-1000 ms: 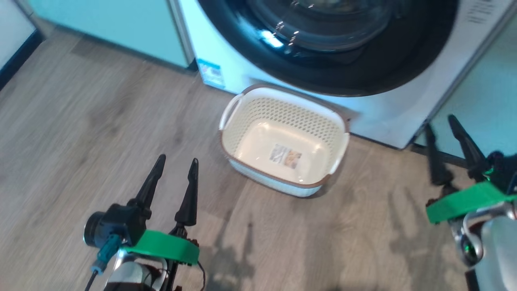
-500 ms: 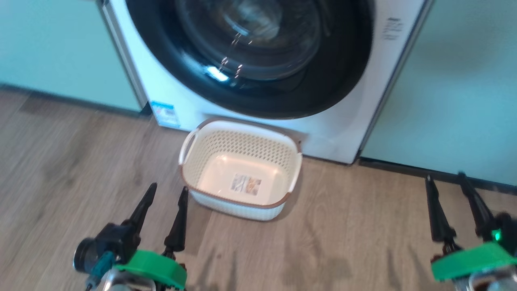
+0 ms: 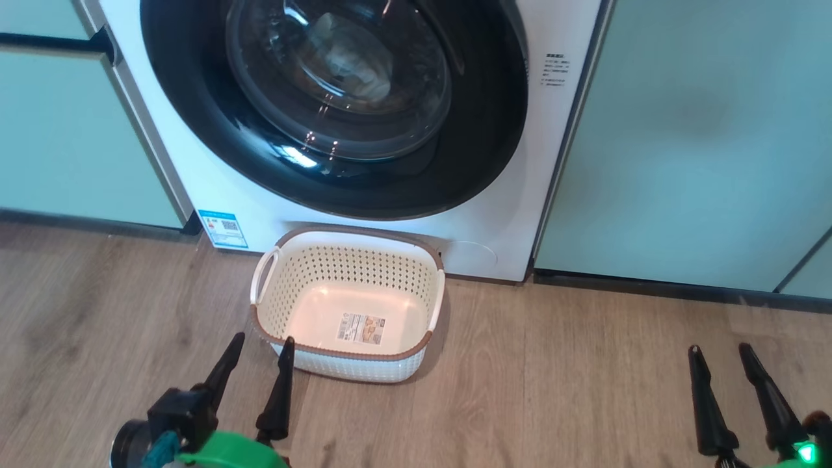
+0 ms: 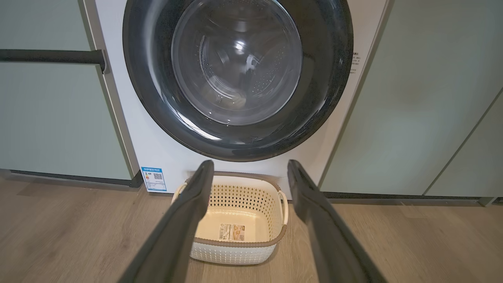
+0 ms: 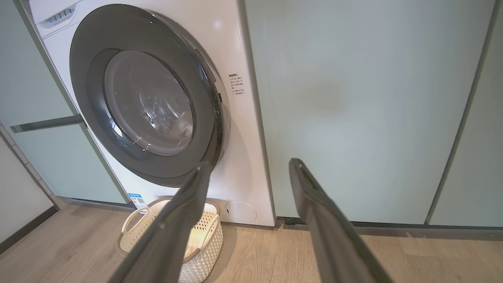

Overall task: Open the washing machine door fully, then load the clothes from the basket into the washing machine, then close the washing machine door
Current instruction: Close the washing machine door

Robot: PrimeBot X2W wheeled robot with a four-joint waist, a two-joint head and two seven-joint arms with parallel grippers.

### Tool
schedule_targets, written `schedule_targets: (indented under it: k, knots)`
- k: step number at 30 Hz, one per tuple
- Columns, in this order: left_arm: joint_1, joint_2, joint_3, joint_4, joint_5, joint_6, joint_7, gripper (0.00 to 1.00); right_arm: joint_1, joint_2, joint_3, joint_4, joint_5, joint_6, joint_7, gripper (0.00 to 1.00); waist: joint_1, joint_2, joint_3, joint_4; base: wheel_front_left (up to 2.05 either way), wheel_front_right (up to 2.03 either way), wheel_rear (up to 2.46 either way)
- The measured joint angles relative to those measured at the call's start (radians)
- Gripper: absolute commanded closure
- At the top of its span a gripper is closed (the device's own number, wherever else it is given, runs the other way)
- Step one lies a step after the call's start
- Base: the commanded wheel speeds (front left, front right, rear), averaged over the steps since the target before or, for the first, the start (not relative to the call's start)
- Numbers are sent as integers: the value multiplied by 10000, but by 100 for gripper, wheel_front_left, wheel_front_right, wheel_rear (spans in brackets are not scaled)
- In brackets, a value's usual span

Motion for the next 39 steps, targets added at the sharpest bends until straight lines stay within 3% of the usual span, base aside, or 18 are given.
schedule_targets:
  k: [39]
  knots:
    - [58, 173, -142, -148, -234, 267, 153, 0, 496, 46, -61, -349, 259, 0, 0, 0, 1, 0, -40, -184, 0, 0, 0]
